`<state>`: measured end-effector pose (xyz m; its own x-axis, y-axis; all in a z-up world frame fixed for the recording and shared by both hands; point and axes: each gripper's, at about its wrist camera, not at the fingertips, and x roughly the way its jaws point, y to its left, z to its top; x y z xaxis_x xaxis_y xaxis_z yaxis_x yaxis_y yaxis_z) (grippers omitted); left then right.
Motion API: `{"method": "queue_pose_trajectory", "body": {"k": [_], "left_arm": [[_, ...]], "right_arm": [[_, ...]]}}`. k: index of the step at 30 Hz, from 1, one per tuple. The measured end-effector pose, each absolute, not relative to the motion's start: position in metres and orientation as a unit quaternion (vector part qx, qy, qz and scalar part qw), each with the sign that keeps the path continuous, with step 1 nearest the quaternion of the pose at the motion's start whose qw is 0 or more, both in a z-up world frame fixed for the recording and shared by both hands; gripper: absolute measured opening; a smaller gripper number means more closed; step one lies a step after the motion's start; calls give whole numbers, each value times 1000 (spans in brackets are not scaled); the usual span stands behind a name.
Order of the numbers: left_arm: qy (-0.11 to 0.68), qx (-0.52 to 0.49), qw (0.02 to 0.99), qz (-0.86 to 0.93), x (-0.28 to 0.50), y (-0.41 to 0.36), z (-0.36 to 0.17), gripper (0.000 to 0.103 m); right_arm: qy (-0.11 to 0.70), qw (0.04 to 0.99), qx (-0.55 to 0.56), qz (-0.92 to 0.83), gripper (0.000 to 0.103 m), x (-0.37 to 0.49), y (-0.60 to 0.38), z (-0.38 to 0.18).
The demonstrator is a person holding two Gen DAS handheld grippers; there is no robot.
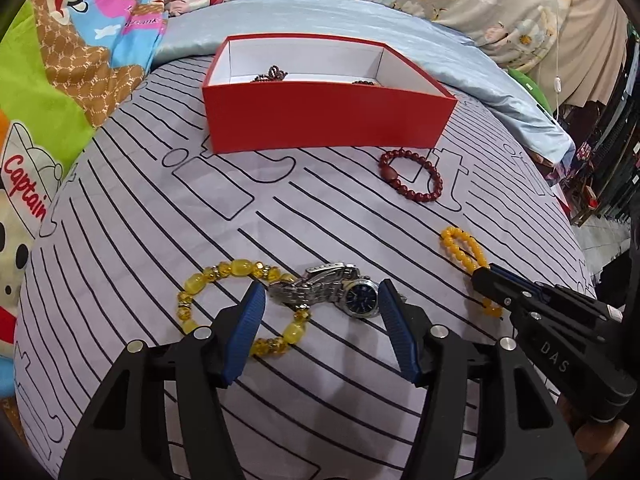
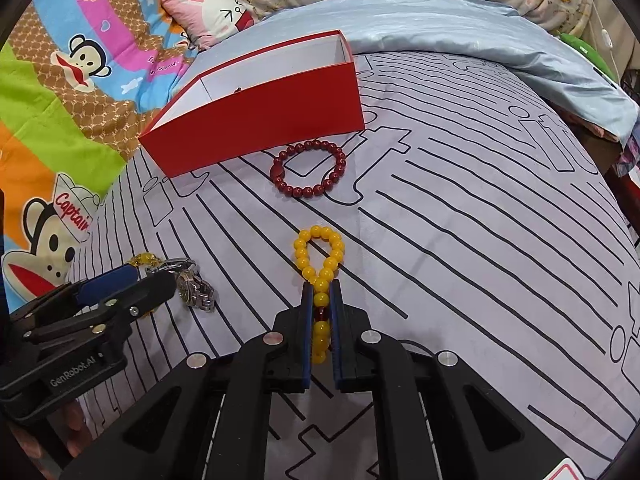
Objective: Organize jewelry
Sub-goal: 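Close the left tool on the silver wristwatch and lift it while the right holds the amber bracelet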
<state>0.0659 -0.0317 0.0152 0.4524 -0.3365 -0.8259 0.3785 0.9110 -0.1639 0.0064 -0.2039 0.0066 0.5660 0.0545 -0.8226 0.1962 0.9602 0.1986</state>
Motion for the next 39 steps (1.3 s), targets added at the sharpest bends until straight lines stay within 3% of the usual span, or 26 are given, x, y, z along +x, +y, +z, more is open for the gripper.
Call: {"method": "queue_pose_trajectory", "body": {"k": [14,21,26,32,39], "left_arm": [[496,24,851,-169,67,-51,1,57],[502,13,848,-167,62,-24,4,35],[503,9,846,-177,61,-20,6,29],[497,6,846,-192,58,-21,12,10],[487,18,850,-199,54,-29,18,10]], "right_arm": [[459,876,142,-37,8,1,-207,11],[463,874,143,-27,8,1,-200,8],[466,873,141,-22,8,2,-196,7],[467,873,139,-17,8,2,-192,6],[468,873,139,-15,8,3,-191,7]]}}
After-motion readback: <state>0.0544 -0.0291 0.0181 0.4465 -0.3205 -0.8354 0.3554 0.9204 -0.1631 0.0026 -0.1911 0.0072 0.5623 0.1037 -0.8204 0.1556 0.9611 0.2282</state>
